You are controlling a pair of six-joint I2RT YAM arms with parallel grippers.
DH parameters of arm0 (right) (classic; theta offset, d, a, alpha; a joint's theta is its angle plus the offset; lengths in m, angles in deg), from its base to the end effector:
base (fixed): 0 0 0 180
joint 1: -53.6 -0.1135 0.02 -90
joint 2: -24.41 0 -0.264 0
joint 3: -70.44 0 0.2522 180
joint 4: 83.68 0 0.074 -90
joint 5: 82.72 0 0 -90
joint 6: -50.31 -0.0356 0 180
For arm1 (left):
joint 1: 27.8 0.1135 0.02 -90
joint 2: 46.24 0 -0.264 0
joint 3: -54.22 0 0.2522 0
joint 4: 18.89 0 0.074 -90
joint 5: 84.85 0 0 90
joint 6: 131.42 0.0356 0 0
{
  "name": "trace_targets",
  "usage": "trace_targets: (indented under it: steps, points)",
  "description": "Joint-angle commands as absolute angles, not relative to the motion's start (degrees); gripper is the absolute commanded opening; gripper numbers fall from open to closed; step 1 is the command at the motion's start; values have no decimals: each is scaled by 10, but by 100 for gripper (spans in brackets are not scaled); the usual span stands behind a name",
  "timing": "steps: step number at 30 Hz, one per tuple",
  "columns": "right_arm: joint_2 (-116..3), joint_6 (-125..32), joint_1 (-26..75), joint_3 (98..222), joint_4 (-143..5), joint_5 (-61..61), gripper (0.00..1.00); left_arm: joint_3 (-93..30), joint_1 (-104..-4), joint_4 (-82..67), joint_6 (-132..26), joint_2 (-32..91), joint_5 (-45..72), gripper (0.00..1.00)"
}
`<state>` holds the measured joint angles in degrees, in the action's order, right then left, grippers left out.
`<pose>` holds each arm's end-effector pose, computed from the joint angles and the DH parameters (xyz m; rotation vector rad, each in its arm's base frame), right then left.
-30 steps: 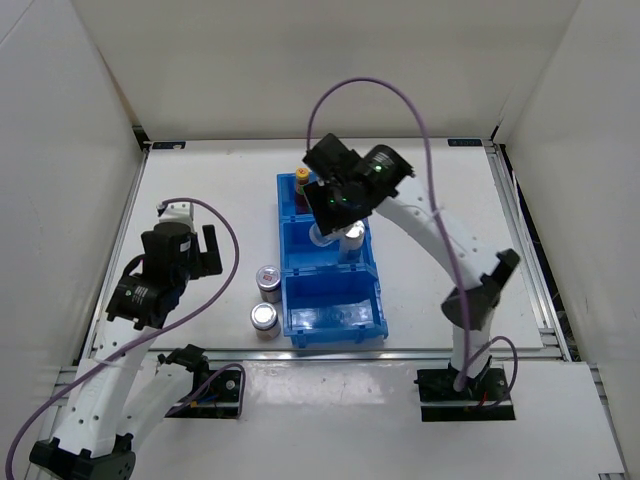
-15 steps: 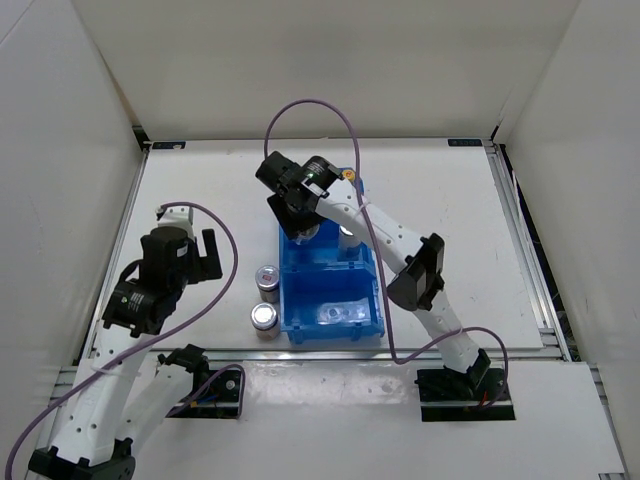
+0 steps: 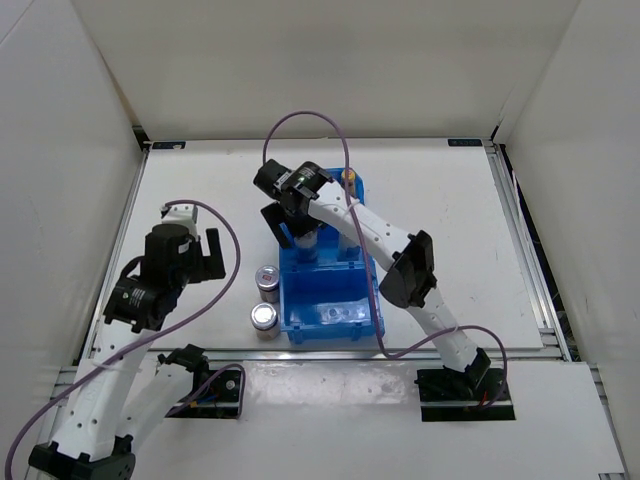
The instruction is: Organize the condiment bottles
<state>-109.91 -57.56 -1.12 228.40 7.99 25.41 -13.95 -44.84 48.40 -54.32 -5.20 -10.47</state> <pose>0.2839 0.3820 0.3035 -0.7593 2.5389 -0.0363 0.1253 -0.0284 0.3320 -0.0616 2.2402 0.0279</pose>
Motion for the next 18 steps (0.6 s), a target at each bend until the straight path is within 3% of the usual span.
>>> trace_targets:
  steps: [1, 10, 18]
  points:
    - [-1115, -568, -10, 2298, 213, 242, 98, -168, -447, 472, -552, -26, -70, 100]
    - [-1084, -574, -10, 2372, 221, 264, 100, -112, -447, 465, -714, 4, -2, 100]
    - [-1025, -562, -10, 2588, 235, 248, 100, -72, -447, 404, -719, 33, 52, 100]
